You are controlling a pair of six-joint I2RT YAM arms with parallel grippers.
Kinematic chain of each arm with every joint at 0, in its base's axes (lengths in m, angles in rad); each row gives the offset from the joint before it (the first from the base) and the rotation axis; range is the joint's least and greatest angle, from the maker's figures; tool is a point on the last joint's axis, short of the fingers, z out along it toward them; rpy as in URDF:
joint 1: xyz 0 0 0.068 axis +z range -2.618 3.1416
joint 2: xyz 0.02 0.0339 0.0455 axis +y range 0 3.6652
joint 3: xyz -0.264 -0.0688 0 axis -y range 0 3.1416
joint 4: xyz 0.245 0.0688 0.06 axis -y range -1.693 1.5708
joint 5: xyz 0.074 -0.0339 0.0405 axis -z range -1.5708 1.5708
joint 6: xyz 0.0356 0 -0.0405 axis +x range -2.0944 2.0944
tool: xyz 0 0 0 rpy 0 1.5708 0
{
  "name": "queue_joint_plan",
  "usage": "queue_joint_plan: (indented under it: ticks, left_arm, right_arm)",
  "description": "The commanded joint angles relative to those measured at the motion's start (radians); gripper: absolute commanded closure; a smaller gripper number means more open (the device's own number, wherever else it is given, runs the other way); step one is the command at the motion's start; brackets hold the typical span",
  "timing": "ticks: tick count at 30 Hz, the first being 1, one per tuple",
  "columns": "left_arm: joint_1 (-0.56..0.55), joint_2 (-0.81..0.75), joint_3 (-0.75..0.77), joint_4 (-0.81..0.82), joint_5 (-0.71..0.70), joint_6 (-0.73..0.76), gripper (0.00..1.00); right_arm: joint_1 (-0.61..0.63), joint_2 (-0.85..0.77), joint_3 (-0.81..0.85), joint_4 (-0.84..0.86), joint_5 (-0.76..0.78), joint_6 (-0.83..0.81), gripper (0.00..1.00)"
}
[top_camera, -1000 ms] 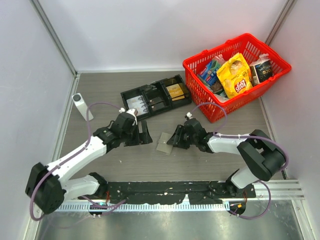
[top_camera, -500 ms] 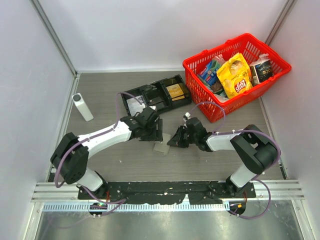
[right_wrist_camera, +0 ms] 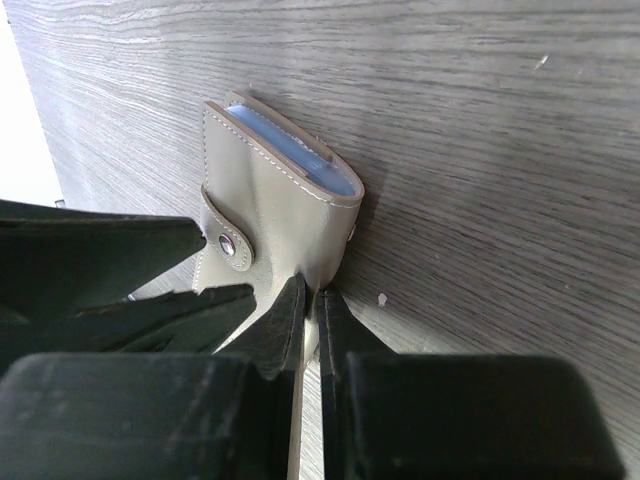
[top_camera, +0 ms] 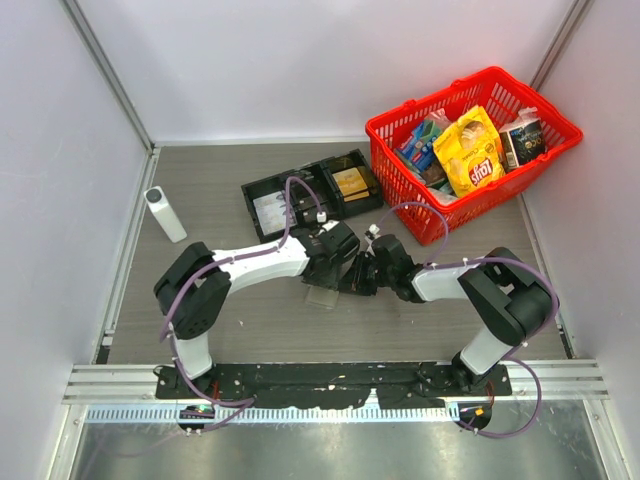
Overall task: Take the credit cards out of the card holder
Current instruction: Open the card holder at the center of the board.
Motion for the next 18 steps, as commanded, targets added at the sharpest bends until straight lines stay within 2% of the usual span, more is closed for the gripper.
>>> queue_joint_plan:
  ticks: [1, 14, 16, 18]
  left_arm:
    - [0.001, 0.026, 0.052, -0.041, -0.06, 0.023, 0.54]
    - [-0.042, 0.158, 0.104, -0.095, -0.112, 0.035, 0.53]
    - [-0.045, 0.173, 0.104, -0.106, -0.117, 0.035, 0.57]
    - [-0.044, 0.169, 0.101, -0.112, -0.121, 0.036, 0.65]
  right_arm:
    - [-0.006, 0.054, -0.017, -0.141, 0.022, -0.027, 0.95]
    - [-0.006, 0.068, 0.0, -0.151, 0.019, -0.036, 0.95]
    - [-0.006, 0.066, 0.003, -0.154, 0.021, -0.037, 0.95]
    - [-0.007, 0.066, 0.004, -0.157, 0.022, -0.04, 0.95]
